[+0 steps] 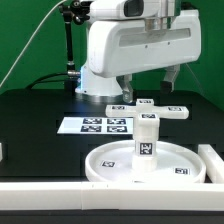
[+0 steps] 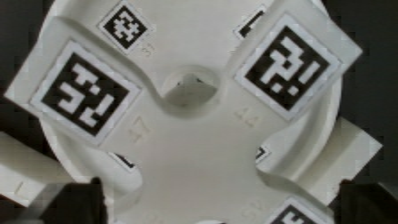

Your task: Assemble round table

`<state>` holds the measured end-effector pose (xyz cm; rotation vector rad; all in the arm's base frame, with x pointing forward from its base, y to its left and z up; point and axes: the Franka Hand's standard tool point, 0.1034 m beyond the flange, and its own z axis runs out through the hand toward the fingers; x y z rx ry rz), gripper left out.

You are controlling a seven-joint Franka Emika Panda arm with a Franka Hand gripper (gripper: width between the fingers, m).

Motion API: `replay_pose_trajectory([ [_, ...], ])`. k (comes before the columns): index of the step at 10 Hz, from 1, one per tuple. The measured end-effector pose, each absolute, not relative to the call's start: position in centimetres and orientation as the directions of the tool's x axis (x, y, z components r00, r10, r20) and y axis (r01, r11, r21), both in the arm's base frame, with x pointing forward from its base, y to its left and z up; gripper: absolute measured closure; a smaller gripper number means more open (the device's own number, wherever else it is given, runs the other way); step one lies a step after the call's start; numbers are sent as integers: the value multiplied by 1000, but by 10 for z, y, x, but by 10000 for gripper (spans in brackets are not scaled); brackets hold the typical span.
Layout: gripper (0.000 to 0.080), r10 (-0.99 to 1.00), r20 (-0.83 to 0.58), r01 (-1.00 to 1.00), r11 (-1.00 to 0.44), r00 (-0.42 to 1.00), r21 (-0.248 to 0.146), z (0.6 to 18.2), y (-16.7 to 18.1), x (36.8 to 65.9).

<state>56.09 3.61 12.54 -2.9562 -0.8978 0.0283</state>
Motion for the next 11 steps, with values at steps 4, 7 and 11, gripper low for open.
replay_pose_trajectory([
  [4, 150, 603, -20, 602, -797, 797, -54, 112, 30, 560],
  [7, 150, 586, -25, 585, -810, 810, -49, 108, 31, 561],
  [11, 265, 556, -25, 554, -831, 831, -44, 109, 31, 563],
])
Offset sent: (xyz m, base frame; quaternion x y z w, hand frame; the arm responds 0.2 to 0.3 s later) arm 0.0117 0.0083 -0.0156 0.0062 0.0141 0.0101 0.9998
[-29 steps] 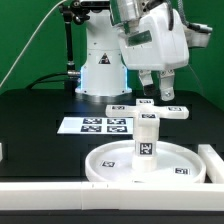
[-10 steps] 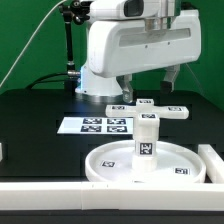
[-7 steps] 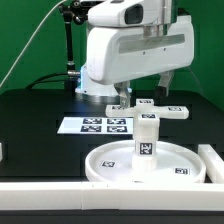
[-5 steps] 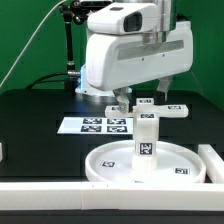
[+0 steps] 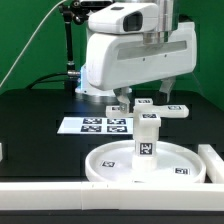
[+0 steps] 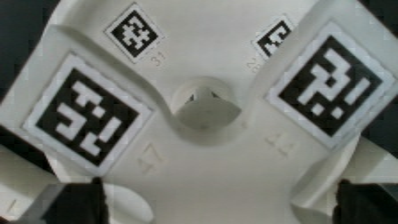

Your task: Assemble round table

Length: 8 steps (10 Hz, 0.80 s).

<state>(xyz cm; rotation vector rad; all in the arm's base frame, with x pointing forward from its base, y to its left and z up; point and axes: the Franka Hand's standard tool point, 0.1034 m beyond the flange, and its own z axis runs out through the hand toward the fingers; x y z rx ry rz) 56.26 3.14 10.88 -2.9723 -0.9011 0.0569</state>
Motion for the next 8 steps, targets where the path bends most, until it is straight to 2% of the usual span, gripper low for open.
replay_pose_trajectory([
  [1, 401, 551, -25, 550, -834, 834, -45, 109, 32, 562],
  [2, 401, 549, -25, 548, -836, 836, -44, 108, 33, 563],
  [3, 598, 551, -20, 550, -835, 835, -38, 109, 33, 564],
  [4, 730, 550, -19, 549, -835, 835, -36, 109, 32, 564],
  [5, 730, 548, -19, 547, -836, 836, -35, 109, 31, 565],
  [6, 784, 546, -19, 545, -838, 838, -35, 109, 29, 565],
  [8, 796, 544, -19, 543, -839, 839, -35, 109, 29, 565],
])
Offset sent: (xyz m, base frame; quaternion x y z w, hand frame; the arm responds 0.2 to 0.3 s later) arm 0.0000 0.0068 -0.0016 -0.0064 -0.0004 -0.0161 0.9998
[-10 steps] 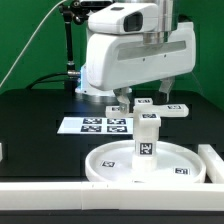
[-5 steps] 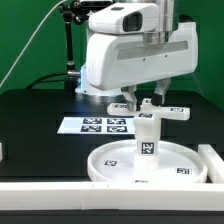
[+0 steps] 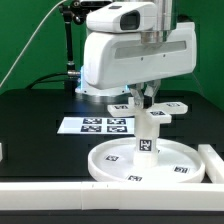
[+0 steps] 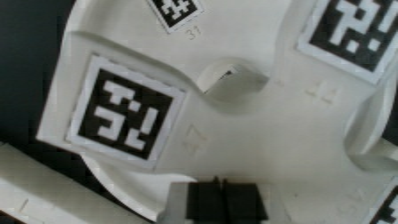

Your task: Assemble round table

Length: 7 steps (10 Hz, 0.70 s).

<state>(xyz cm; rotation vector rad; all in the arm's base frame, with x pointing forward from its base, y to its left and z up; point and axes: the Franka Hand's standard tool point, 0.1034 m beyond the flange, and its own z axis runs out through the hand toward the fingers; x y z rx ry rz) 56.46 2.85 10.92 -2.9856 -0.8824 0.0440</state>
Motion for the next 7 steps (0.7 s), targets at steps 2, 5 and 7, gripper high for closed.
replay_pose_trajectory([
  [2, 798, 543, -19, 543, -839, 839, -35, 109, 28, 565],
  [5, 557, 561, -39, 559, -828, 827, -42, 116, 29, 563],
  [7, 385, 559, -40, 558, -829, 828, -42, 116, 28, 563],
])
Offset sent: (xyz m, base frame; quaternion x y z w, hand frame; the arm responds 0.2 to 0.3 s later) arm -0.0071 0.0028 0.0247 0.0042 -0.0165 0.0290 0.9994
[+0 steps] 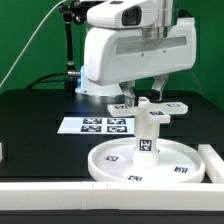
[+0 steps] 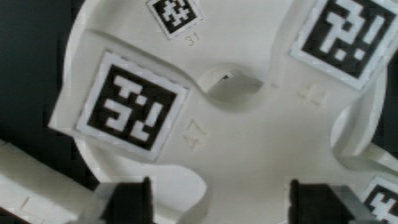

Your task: Assemble round table

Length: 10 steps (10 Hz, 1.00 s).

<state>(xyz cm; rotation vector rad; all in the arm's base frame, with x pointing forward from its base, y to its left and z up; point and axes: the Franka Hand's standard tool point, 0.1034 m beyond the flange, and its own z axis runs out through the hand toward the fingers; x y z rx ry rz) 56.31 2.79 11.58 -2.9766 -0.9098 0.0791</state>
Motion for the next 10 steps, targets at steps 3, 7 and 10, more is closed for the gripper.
replay_pose_trajectory([
  [3, 169, 678, -54, 673, -734, 733, -89, 122, 34, 560],
  [7, 151, 676, -38, 673, -736, 736, -74, 125, 35, 562],
  [10, 151, 716, -16, 714, -698, 698, -57, 117, 47, 554],
])
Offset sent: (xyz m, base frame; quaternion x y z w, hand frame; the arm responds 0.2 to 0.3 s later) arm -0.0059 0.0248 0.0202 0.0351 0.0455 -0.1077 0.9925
